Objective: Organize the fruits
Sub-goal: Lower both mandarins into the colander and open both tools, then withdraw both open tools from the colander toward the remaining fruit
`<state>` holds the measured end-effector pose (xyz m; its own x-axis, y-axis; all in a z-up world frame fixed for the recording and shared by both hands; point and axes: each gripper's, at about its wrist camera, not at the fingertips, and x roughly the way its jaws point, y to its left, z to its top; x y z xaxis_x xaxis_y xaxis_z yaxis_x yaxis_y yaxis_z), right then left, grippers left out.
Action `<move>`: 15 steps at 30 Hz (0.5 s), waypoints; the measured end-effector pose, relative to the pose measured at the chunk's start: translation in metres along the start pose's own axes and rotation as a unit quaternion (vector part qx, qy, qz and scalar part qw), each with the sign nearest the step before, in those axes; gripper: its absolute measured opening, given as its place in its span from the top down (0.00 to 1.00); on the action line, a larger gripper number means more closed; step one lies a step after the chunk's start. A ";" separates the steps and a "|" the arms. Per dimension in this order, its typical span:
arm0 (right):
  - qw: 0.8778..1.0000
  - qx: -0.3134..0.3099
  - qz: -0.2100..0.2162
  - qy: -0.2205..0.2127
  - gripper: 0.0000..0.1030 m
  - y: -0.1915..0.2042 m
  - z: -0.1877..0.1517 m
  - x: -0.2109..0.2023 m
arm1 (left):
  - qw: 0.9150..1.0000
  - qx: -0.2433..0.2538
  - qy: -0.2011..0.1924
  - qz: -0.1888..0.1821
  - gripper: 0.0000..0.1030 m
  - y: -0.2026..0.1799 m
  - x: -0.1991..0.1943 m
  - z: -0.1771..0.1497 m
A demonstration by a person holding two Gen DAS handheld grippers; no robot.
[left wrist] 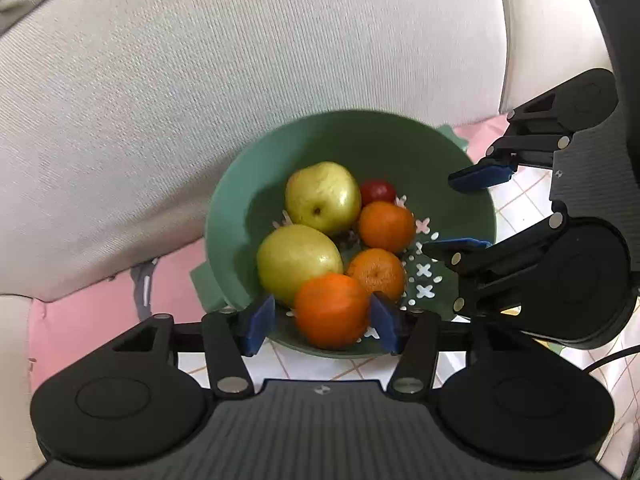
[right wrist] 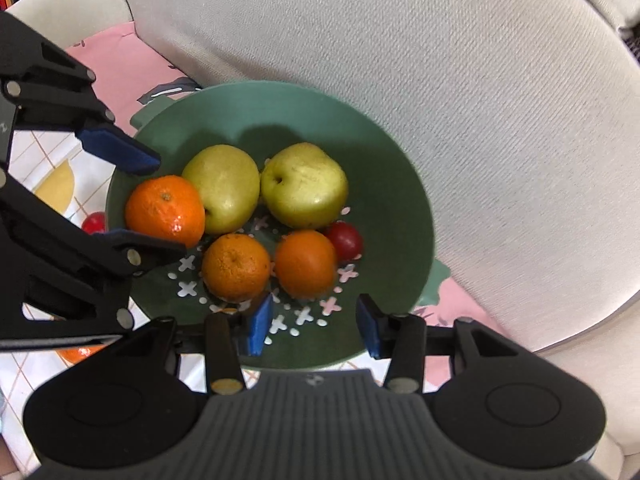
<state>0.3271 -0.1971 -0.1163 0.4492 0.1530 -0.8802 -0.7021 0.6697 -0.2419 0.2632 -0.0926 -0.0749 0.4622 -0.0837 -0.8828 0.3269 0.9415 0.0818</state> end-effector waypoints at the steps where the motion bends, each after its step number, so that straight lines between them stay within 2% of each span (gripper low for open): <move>1: 1.000 0.001 -0.004 -0.005 0.57 0.000 0.000 -0.003 | 1.000 0.002 -0.008 0.003 0.36 -0.001 -0.004 -0.001; 3: 1.000 0.006 -0.010 -0.014 0.56 0.000 -0.001 -0.009 | 1.000 0.003 -0.024 0.008 0.34 -0.002 -0.013 -0.003; 6: 0.999 0.017 -0.024 -0.031 0.49 -0.001 -0.004 -0.020 | 0.999 -0.001 -0.038 0.014 0.32 -0.001 -0.027 -0.006; 9: 0.997 0.033 -0.036 -0.052 0.48 0.000 -0.007 -0.033 | 0.998 -0.007 -0.058 0.017 0.32 0.000 -0.044 -0.007; 12: 0.995 0.054 -0.048 -0.073 0.42 0.002 -0.010 -0.047 | 0.997 -0.012 -0.078 0.024 0.32 0.000 -0.061 -0.013; 15: 0.991 0.071 -0.059 -0.094 0.41 0.008 -0.016 -0.064 | 0.995 -0.015 -0.095 0.032 0.31 -0.001 -0.078 -0.022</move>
<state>0.2840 -0.2132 -0.0682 0.6285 0.1906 -0.7541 -0.5588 0.7850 -0.2673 0.2091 -0.0804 -0.0165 0.6304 -0.0802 -0.7721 0.2682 0.9559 0.1197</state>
